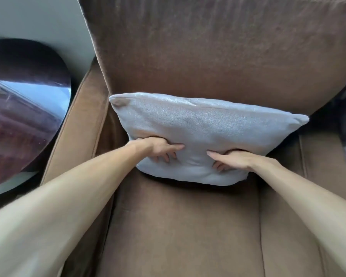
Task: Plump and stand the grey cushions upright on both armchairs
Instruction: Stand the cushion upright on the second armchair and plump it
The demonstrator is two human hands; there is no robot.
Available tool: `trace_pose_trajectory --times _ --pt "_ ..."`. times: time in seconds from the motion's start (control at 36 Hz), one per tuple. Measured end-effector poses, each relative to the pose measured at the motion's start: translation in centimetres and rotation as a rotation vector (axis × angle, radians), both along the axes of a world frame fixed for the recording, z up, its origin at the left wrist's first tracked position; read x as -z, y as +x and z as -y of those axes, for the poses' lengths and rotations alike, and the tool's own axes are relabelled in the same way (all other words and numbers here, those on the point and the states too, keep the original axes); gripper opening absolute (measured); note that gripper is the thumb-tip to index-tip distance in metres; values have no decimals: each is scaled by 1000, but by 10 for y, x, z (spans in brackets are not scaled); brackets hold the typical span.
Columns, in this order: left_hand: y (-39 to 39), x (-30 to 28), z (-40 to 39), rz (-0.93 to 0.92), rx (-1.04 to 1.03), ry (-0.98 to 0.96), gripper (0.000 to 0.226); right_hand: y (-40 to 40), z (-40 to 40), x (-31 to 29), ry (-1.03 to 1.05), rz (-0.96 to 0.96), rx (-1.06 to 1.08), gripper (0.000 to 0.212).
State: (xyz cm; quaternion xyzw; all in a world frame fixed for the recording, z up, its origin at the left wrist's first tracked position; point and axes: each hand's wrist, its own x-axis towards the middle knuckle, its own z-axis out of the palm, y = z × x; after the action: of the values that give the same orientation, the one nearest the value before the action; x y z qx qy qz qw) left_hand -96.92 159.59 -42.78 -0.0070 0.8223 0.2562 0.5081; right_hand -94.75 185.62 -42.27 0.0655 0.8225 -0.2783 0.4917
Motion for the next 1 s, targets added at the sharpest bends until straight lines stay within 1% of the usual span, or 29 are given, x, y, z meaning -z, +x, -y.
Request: trace_pose_trajectory --times 0.03,0.06,0.08,0.14,0.19,0.22,0.28,0.33,0.39,0.44,0.5,0.53,0.56,0.61,0.69,0.75,0.78,0.86,0.92,0.94,0.97,1.0 --pt "7 5 4 -18 35 -3 64 5 2 4 6 16 -23 115" --pt "14 10 8 -33 76 -10 61 11 4 6 45 58 -92 107" --pt "21 15 12 -33 123 -30 58 17 6 8 85 104 -170 94" --pt "32 25 19 -19 233 -90 49 27 14 17 102 154 -296 75" --pt "40 35 20 70 347 -111 46 38 27 29 73 150 -421 56" --pt "42 41 17 113 383 -115 48 42 34 39 81 137 -482 52" --pt "45 52 7 139 423 -121 52 45 50 55 101 122 -562 60" --pt "46 62 -3 86 438 -120 56 43 63 67 107 93 -576 65" --pt "41 72 -5 46 390 -119 59 36 64 76 110 65 -548 67" --pt "29 80 0 40 381 -104 60 25 54 82 116 34 -463 69" --pt "12 76 7 8 483 -187 70 13 41 83 154 -22 -386 83" --pt "3 70 10 -12 560 -252 78 8 34 81 177 -37 -387 91" --pt "-3 61 11 -8 613 -303 83 5 29 78 190 -39 -404 95" --pt "-12 49 13 16 640 -336 85 1 20 74 192 -43 -430 95" --pt "-11 45 22 -27 675 -349 90 3 6 72 194 -38 -438 98" --pt "-5 51 39 -30 643 -357 90 9 -9 69 216 -18 -390 92" --pt "-1 53 50 -23 590 -355 87 12 -19 68 237 -1 -363 88" --pt "10 54 83 -16 351 -327 75 29 -49 63 359 3 -311 78" --pt "18 58 101 -83 218 -344 66 41 -66 66 440 -48 -252 57" --pt "22 61 108 -115 146 -368 65 45 -73 70 449 -83 -188 48" --pt "25 65 113 -145 48 -385 69 48 -81 77 448 -118 -105 44" --pt "29 70 116 -179 -62 -382 76 50 -86 83 429 -153 -19 48"
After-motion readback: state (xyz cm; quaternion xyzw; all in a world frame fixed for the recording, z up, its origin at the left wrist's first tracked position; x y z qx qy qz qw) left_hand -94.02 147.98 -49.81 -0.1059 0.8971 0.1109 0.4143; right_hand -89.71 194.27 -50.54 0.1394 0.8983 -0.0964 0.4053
